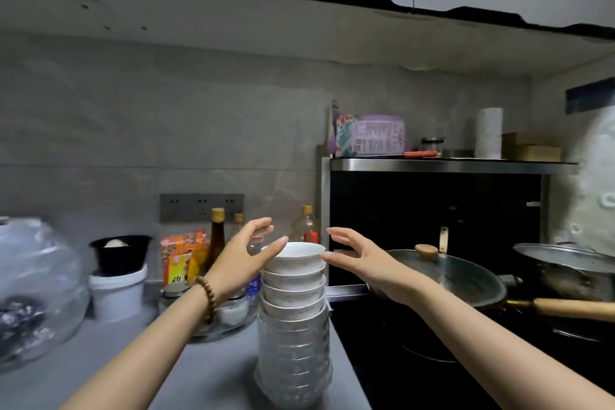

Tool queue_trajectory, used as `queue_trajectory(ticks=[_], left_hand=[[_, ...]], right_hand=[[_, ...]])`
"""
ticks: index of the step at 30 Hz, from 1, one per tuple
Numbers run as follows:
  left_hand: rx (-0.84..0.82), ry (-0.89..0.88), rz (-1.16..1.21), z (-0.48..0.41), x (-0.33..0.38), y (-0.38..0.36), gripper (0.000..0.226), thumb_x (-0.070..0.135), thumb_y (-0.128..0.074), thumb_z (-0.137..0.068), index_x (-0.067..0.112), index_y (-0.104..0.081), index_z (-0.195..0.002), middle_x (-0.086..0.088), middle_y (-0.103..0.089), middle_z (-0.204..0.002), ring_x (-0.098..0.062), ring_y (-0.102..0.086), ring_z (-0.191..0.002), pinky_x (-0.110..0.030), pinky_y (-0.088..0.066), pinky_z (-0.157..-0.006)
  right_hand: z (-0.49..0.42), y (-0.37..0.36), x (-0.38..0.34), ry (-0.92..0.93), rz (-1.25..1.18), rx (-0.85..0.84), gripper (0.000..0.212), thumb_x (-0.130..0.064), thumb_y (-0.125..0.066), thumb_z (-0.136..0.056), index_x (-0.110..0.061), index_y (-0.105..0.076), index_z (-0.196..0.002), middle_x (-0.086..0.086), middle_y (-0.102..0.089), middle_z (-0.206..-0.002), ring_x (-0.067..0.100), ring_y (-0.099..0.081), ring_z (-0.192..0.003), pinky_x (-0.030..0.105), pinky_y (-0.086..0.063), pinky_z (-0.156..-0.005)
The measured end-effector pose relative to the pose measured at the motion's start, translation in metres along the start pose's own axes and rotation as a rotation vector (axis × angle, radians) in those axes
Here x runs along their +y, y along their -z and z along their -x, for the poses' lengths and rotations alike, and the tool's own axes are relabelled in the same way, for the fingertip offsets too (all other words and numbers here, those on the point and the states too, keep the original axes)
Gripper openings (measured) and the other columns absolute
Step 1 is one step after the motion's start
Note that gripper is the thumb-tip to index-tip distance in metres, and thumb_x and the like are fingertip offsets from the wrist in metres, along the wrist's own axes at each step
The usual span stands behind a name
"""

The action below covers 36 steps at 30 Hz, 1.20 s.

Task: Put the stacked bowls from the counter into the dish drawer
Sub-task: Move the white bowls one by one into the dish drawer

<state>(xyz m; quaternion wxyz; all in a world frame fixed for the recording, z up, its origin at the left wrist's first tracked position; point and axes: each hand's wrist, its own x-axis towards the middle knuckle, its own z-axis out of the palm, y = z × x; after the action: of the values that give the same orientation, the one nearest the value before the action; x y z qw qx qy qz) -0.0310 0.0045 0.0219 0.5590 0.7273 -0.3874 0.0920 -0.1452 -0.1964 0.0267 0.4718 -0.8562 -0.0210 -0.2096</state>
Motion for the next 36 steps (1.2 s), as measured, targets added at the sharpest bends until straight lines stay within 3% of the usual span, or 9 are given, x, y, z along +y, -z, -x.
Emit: queue_trajectory(ticks=[6,9,14,17,20,24,27,33,36], left_hand=[[-0.046,0.173,0.042,-0.002,-0.031,0.008,0.09,0.061,-0.061,-0.062,0.019,-0.036,-0.138,0.001,-0.046,-0.141,-0.012,-0.044,-0.123,-0.033,-0.035,-0.107],[-0.078,0.236,0.078,-0.004,-0.042,0.001,0.091,0.064,-0.056,-0.066,0.017,-0.032,-0.14,0.0,-0.042,-0.143,-0.011,-0.042,-0.122,-0.03,-0.033,-0.105],[-0.134,0.227,0.121,-0.003,-0.048,-0.011,0.083,0.073,-0.046,-0.064,0.024,-0.045,-0.131,0.007,-0.054,-0.128,0.0,-0.052,-0.108,-0.007,-0.042,-0.073],[-0.139,0.213,0.183,-0.003,-0.046,-0.015,0.076,0.071,-0.047,-0.065,0.026,-0.047,-0.126,0.017,-0.058,-0.113,0.011,-0.052,-0.096,0.0,-0.044,-0.059],[-0.132,0.203,0.192,-0.004,-0.047,-0.017,0.073,0.068,-0.048,-0.068,0.025,-0.048,-0.126,0.016,-0.059,-0.113,0.009,-0.054,-0.096,0.0,-0.043,-0.059],[-0.139,0.188,0.207,-0.004,-0.049,-0.019,0.07,0.066,-0.047,-0.07,0.024,-0.048,-0.126,0.022,-0.058,-0.106,0.016,-0.057,-0.087,-0.001,-0.044,-0.06],[-0.149,0.196,0.231,-0.003,-0.051,-0.021,0.07,0.063,-0.046,-0.071,0.023,-0.045,-0.129,0.022,-0.056,-0.106,0.018,-0.056,-0.083,0.0,-0.044,-0.057],[-0.141,0.236,0.226,-0.003,-0.049,-0.022,0.078,0.06,-0.044,-0.074,0.018,-0.032,-0.139,0.001,-0.046,-0.133,0.008,-0.047,-0.09,0.002,-0.044,-0.056],[-0.118,0.211,0.194,-0.003,-0.046,-0.019,0.085,0.066,-0.043,-0.069,0.019,-0.033,-0.139,0.0,-0.045,-0.139,-0.003,-0.048,-0.106,-0.007,-0.044,-0.074]], right_hand=[[-0.029,-0.022,0.016,-0.027,-0.014,-0.012,0.08,-0.049,-0.075,-0.071,-0.028,-0.039,-0.14,-0.003,-0.041,-0.148,0.011,-0.041,-0.133,0.031,-0.034,-0.111],[-0.035,-0.026,0.021,-0.064,-0.031,-0.026,0.089,-0.05,-0.078,-0.067,-0.03,-0.035,-0.142,-0.001,-0.043,-0.145,0.014,-0.043,-0.132,0.03,-0.036,-0.109],[-0.042,-0.032,0.023,-0.05,-0.031,-0.075,0.091,-0.051,-0.08,-0.063,-0.036,-0.035,-0.14,-0.003,-0.049,-0.138,0.016,-0.049,-0.126,0.032,-0.042,-0.106],[-0.046,-0.037,0.026,-0.014,-0.049,-0.055,0.07,-0.05,-0.082,-0.062,-0.038,-0.051,-0.124,-0.007,-0.059,-0.124,0.012,-0.057,-0.115,0.034,-0.047,-0.102],[-0.052,-0.04,0.03,0.007,-0.041,-0.003,0.042,-0.048,-0.083,-0.061,-0.029,-0.066,-0.094,-0.004,-0.068,-0.104,0.014,-0.064,-0.101,0.032,-0.053,-0.092],[-0.053,-0.042,0.033,0.007,-0.072,0.044,0.036,-0.047,-0.084,-0.059,-0.021,-0.063,-0.072,-0.008,-0.068,-0.078,0.007,-0.065,-0.079,0.019,-0.052,-0.067],[-0.052,-0.044,0.034,0.005,-0.09,0.07,0.041,-0.053,-0.084,-0.053,-0.023,-0.059,-0.064,-0.007,-0.066,-0.072,0.002,-0.063,-0.07,0.015,-0.049,-0.061],[-0.055,-0.043,0.028,0.037,-0.206,0.116,0.042,-0.053,-0.081,-0.051,-0.021,-0.057,-0.061,0.0,-0.062,-0.07,0.009,-0.059,-0.071,0.02,-0.046,-0.065],[-0.055,-0.038,0.021,0.048,-0.251,0.118,0.034,-0.046,-0.082,-0.058,-0.02,-0.059,-0.058,-0.007,-0.062,-0.064,0.002,-0.058,-0.063,0.012,-0.044,-0.056]])
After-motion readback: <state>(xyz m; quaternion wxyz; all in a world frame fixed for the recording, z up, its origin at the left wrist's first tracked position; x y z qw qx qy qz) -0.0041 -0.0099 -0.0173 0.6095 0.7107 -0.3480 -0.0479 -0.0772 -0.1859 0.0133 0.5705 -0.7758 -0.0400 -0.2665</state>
